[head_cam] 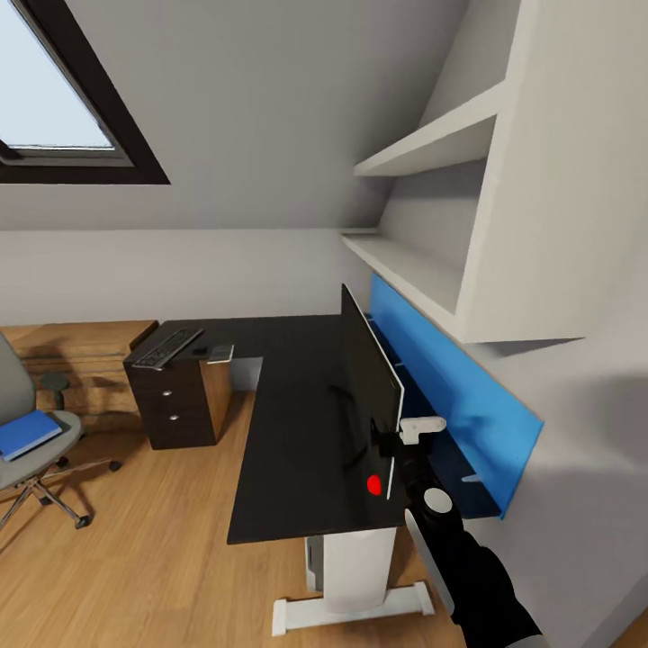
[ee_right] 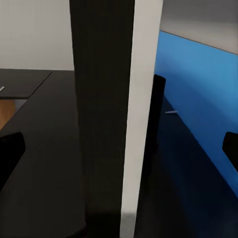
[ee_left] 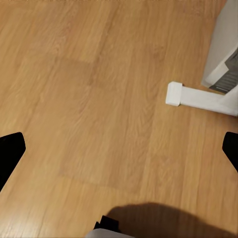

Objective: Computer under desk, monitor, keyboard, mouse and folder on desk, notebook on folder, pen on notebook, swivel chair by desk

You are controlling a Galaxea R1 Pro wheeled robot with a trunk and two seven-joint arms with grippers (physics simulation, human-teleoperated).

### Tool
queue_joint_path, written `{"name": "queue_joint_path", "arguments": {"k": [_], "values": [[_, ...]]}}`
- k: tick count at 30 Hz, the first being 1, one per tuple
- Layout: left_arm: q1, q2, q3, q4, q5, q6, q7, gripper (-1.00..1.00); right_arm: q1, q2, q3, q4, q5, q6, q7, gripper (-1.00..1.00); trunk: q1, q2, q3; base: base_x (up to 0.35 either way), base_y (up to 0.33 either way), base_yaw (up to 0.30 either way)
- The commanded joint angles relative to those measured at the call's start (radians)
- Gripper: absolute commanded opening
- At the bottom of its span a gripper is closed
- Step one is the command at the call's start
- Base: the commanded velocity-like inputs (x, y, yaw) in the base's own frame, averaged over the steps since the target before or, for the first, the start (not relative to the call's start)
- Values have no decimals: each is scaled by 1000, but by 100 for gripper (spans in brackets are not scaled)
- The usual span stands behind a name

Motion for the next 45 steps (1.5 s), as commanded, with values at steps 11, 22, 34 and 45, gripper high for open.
{"name": "queue_joint_path", "arguments": {"k": [11,22,34,45], "values": [[-1,0,-1,0,2,-3,4,100,-1,0,3,-1,2,7,-6,100,1,-2,-2,85,-1,0],[-1,0,-1,0,2,-3,4,100,-1,0,3,0,3,7,-6,100,1,-2,-2,3,-55,0],[-1,1,0,0,2,-3,4,100,-1,0,3,0,3,7,-6,100,1,-2,-2,0,-14,0],[-1,2,0,0,2,-3,4,100,-1,0,3,0,4,7,-5,100,1,-2,-2,0,0,0]]}}
